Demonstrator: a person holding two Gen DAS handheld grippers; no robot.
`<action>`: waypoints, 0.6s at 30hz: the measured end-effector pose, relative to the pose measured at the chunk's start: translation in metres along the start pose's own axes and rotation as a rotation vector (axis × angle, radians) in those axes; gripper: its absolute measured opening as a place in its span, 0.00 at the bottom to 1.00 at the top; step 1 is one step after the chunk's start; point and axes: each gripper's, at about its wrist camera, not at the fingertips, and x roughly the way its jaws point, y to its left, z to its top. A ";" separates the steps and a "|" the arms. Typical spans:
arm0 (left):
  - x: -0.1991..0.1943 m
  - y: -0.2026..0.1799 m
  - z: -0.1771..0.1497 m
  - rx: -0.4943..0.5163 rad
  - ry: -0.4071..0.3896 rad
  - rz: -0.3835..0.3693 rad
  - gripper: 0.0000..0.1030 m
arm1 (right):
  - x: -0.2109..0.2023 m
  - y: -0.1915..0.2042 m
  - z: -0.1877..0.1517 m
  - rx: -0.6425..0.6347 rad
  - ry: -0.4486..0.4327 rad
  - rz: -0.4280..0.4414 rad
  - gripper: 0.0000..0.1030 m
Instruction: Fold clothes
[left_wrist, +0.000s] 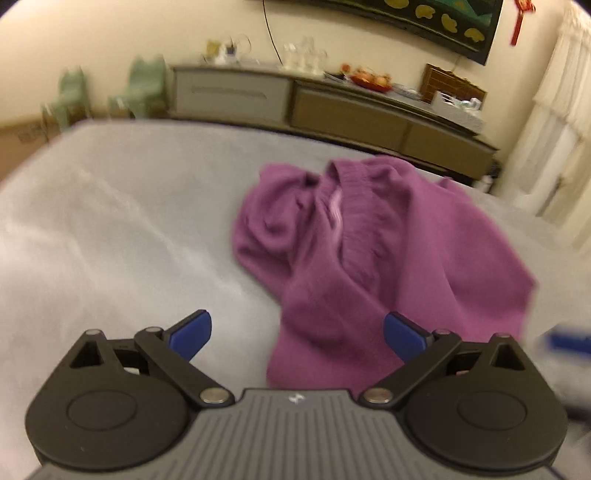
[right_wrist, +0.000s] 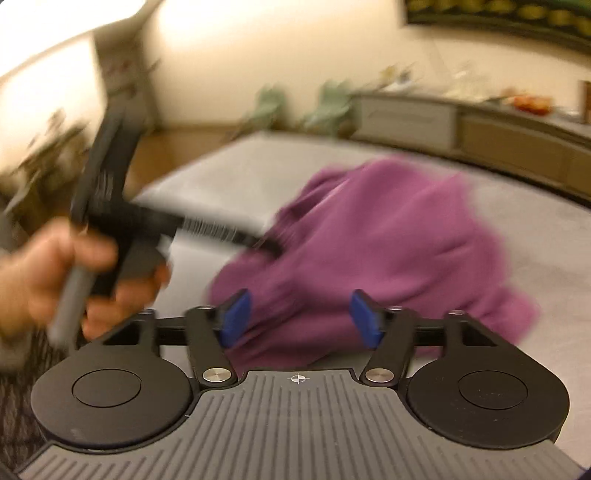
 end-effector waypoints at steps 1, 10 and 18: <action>0.007 -0.007 0.003 0.028 -0.009 0.024 1.00 | 0.001 -0.009 0.000 0.020 0.006 -0.032 0.69; -0.064 0.013 0.035 -0.071 -0.223 -0.106 0.16 | 0.052 -0.082 -0.012 0.141 0.132 -0.233 0.04; -0.130 0.147 0.008 -0.451 -0.117 0.033 0.25 | -0.034 -0.052 0.035 0.023 -0.089 -0.367 0.00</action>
